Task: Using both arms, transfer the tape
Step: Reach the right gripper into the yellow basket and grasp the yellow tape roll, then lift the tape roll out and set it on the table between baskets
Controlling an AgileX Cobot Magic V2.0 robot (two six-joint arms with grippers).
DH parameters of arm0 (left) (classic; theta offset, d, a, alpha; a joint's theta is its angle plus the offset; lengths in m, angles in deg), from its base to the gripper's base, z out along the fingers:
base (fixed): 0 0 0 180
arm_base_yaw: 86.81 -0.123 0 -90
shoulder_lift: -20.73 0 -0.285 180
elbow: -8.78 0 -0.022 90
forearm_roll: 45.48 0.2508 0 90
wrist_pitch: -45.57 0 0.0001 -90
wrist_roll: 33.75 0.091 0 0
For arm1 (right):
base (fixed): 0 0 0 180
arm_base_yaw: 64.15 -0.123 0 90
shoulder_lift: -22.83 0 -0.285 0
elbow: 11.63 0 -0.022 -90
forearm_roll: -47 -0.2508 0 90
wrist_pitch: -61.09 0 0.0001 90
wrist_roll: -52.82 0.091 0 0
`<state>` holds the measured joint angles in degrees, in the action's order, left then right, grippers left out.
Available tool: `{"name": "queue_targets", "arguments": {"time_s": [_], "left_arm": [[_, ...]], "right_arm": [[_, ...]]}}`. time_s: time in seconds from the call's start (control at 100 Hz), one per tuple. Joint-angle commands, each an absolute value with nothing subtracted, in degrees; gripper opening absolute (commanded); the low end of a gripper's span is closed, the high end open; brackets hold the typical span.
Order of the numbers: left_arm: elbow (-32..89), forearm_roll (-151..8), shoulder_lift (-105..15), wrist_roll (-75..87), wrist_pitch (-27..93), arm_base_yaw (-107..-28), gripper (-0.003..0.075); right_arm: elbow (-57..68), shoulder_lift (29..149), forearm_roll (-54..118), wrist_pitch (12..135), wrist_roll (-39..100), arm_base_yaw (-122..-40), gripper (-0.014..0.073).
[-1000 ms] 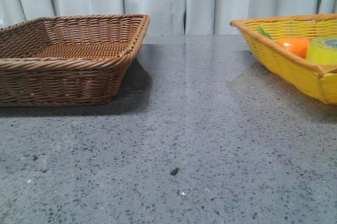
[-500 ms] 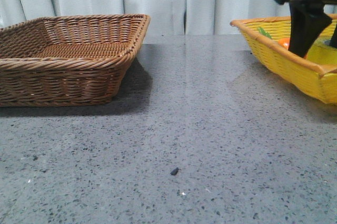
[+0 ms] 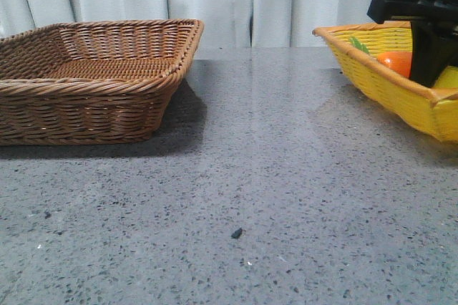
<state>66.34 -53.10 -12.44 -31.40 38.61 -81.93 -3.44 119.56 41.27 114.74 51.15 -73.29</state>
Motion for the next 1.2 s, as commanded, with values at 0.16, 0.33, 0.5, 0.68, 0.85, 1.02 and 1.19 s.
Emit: {"name": "queue_targets", "arguments": {"time_s": [0.16,0.33,0.5,0.68,0.85,1.02,1.19], "left_arm": [[64.37,-53.22,-13.11,-31.93,43.71,-82.09,-0.0021],[64.37,-53.22,-13.11,-31.93,43.71,-82.09,-0.0021],[64.37,-53.22,-13.11,-31.93,44.25,-82.09,-0.0021],[64.37,-53.22,-13.11,-31.93,44.48,-82.09,-0.0021],[64.37,-53.22,-13.11,-31.93,44.48,-82.09,-0.0021],[64.37,-53.22,-13.11,-31.93,44.48,-82.09,-0.0021],[64.37,-53.22,-13.21,-31.93,44.64,-82.09,-0.0020]], "right_arm": [[-15.46,117.87,41.35,122.83,48.70,-73.81,-0.0074],[-26.65,117.87,40.75,130.92,47.94,-78.71,-0.0074],[-30.74,118.00,39.84,132.42,47.94,-87.79,-0.0074],[-30.62,120.94,39.71,130.82,48.32,-94.89,-0.0074],[-30.62,125.62,38.91,130.40,48.78,-97.71,-0.0074],[-30.62,130.14,37.80,129.68,48.78,-98.26,-0.0066],[-30.62,132.60,37.71,129.30,48.91,-98.26,0.0113]]}}
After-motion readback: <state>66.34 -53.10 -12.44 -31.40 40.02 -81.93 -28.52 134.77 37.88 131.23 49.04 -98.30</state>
